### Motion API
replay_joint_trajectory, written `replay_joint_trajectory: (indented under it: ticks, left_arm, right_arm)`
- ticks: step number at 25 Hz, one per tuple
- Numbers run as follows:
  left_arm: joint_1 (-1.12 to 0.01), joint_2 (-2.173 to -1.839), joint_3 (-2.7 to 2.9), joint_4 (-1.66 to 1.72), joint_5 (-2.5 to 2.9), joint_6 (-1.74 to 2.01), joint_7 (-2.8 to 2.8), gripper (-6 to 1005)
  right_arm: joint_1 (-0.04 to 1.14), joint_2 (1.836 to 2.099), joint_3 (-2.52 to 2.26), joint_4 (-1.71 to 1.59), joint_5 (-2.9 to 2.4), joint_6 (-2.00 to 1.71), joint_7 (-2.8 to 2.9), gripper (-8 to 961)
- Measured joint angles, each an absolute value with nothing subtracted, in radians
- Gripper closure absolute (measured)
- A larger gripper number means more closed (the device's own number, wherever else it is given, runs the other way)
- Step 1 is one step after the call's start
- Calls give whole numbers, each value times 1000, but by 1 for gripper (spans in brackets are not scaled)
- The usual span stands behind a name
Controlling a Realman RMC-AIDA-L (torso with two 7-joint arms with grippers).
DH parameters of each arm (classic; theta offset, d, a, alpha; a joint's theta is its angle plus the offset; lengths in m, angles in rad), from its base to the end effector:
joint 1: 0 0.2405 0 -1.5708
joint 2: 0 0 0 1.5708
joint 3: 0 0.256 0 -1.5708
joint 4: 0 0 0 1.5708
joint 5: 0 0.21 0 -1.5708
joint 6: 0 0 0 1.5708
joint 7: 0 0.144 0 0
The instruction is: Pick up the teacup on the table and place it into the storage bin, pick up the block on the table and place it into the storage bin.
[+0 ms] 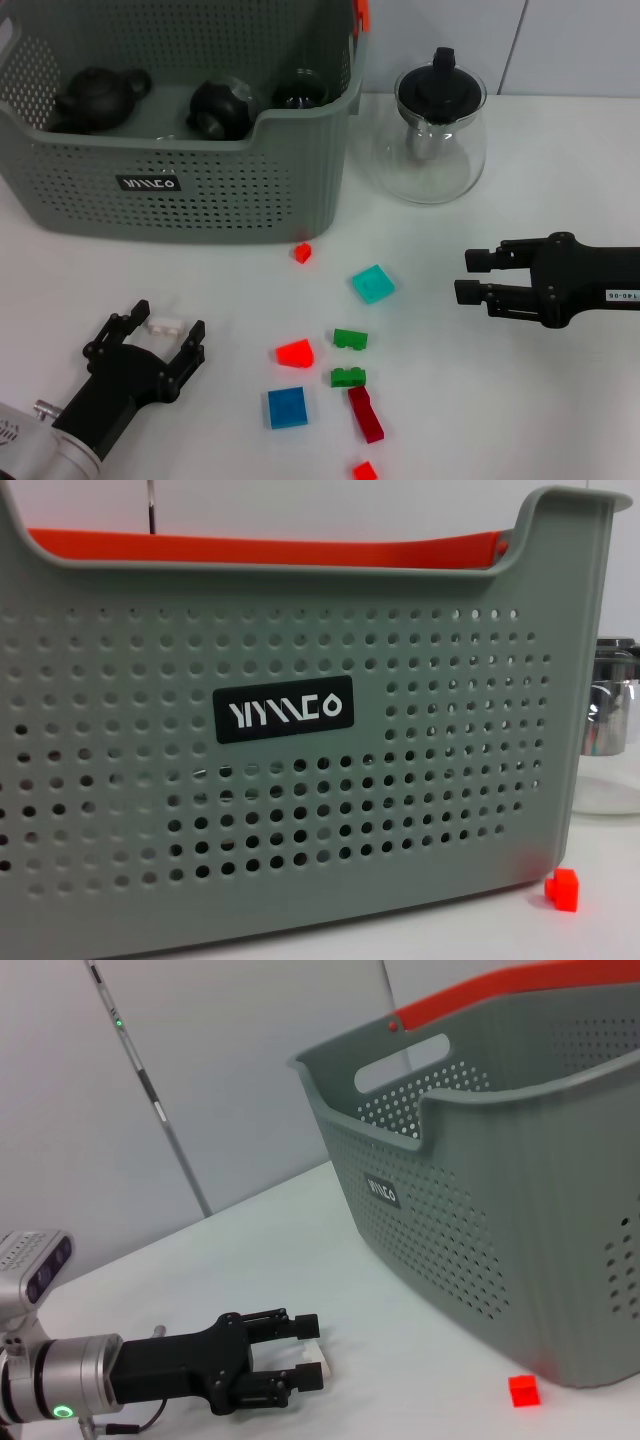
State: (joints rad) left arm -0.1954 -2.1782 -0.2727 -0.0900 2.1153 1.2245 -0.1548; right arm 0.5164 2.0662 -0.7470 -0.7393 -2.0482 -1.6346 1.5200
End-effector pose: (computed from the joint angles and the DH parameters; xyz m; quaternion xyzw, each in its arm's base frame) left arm -0.3495 0.2085 -0.0972 -0.7891 -0.2761 -0.2350 0.4958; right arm 0.2585 0.3221 0.0067 -0.9455 0.2377 0.2087 0.0780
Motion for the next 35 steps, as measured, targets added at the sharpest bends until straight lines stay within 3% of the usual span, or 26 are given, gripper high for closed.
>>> replay_joint_trajectory:
  ticks: [16,21,27,35]
  left_arm:
    - [-198,-2178,-295,-104,2114,1194,-159,257]
    - [-199,-2177,-297,-104,2114,1192,-163,439]
    - [-201,-2176,-298,-103,2114,1190,-164,585]
    - [-181,-2167,-241,-2,2125,1392,-350,573]
  right_arm:
    - [515,2068,-747,-739,-2048,-1634,1519,430]
    - [515,2070,-747,-739,-2047,-1635,1520,430]
    - [518,2069,-747,-739,-2047,-1638,1520,431]
    - [519,2067,-747,-739,-2045,-1641,1521,433]
